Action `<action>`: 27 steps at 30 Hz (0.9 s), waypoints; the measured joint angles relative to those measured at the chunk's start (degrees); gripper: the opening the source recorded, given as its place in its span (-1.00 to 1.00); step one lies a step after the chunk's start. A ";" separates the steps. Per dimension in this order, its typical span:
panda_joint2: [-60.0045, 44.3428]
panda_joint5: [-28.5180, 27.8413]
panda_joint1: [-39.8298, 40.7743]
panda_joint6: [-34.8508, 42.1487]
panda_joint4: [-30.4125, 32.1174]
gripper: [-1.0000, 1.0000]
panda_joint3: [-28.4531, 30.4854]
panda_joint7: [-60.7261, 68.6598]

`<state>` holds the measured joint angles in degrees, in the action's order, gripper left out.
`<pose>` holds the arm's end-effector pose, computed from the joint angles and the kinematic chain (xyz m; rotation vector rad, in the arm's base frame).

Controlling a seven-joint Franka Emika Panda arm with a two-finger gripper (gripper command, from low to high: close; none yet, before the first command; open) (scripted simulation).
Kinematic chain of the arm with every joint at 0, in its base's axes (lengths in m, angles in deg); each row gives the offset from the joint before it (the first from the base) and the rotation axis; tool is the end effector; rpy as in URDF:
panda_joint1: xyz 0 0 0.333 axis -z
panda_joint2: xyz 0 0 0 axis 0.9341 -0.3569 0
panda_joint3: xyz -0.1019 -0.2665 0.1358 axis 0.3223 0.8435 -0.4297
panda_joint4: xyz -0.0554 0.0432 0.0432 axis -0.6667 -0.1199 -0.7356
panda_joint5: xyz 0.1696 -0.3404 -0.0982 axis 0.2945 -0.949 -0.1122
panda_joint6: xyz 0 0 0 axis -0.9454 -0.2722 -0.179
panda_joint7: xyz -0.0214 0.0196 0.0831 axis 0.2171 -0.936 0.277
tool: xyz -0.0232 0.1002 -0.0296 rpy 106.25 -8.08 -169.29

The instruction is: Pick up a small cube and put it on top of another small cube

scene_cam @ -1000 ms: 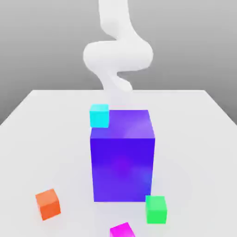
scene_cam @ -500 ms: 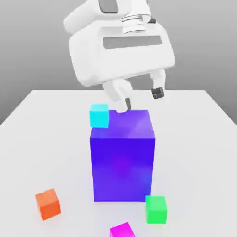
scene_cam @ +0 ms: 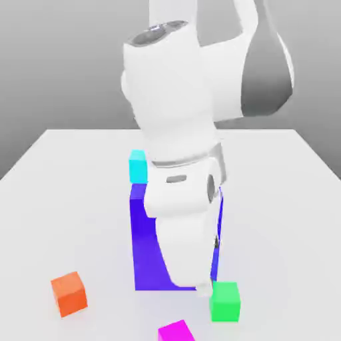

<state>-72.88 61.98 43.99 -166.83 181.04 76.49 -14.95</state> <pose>0.5291 0.0256 0.2938 -2.7986 -1.0175 -0.2442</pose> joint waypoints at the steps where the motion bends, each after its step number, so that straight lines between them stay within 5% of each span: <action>1: -1.07 -0.09 0.18 -0.48 0.07 0.00 -0.22 1.97; 13: -11.54 -8.09 1.80 -7.57 1.37 0.00 -1.44 20.90; 18: -20.47 -4.26 5.72 -14.35 -0.60 0.00 -6.33 25.79; 19: -21.50 -3.68 6.27 -15.11 -0.85 -1.00 -7.00 26.25; 27: -19.77 -4.82 5.49 -13.79 -0.42 -1.00 -5.99 25.46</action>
<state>-92.64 57.16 49.48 -180.63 180.61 70.50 10.51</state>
